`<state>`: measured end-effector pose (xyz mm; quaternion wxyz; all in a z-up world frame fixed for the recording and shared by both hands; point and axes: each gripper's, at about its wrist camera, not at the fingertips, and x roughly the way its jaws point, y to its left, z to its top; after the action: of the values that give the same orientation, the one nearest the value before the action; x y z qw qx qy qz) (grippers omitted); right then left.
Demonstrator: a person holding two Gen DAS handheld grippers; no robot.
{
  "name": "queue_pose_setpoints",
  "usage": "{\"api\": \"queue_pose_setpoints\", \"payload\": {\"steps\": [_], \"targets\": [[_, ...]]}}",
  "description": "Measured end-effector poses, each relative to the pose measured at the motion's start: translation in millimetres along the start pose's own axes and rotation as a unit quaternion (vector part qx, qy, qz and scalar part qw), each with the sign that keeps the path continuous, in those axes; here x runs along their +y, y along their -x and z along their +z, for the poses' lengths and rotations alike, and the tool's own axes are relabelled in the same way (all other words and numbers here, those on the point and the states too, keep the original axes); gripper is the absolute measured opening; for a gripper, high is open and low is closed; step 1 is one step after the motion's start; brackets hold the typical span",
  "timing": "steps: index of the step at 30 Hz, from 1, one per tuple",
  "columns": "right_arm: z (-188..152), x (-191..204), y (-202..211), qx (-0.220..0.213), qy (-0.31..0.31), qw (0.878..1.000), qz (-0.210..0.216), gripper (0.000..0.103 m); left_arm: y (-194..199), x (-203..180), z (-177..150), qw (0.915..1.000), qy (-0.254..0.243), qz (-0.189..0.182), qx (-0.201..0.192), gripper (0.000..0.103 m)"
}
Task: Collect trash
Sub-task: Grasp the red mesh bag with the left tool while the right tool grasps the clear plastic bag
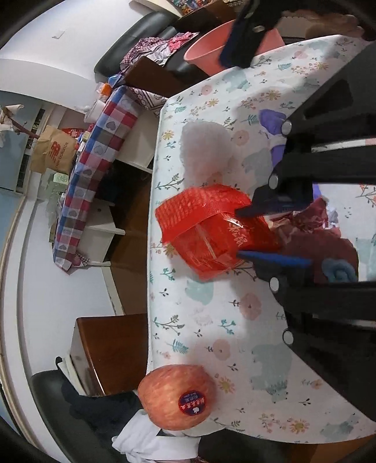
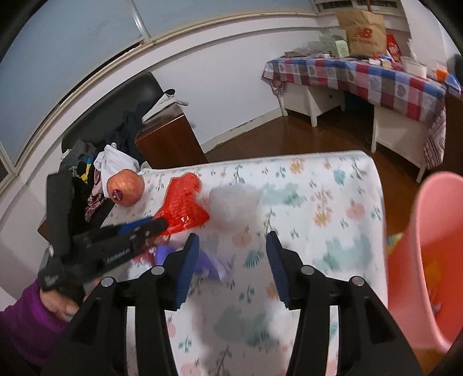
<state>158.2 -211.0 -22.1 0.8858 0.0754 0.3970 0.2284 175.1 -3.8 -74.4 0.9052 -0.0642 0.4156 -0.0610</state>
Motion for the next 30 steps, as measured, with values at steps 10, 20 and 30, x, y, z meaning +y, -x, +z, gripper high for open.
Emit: {"api": "queue_pose_setpoints", "payload": {"steps": [10, 20, 30], "targets": [[27, 25, -45, 0.009, 0.049, 0.999, -0.005, 0.049, 28, 11, -4, 0.9986, 0.024, -0.015, -0.045, 0.011], [20, 27, -76, 0.021, 0.089, 0.993, -0.07, 0.02, 48, 17, -13, 0.9972, 0.048, -0.013, -0.055, 0.011], [4, 19, -21, -0.008, 0.047, 0.998, -0.031, 0.015, 72, 10, -16, 0.9958, 0.05, -0.017, -0.075, 0.011]]}}
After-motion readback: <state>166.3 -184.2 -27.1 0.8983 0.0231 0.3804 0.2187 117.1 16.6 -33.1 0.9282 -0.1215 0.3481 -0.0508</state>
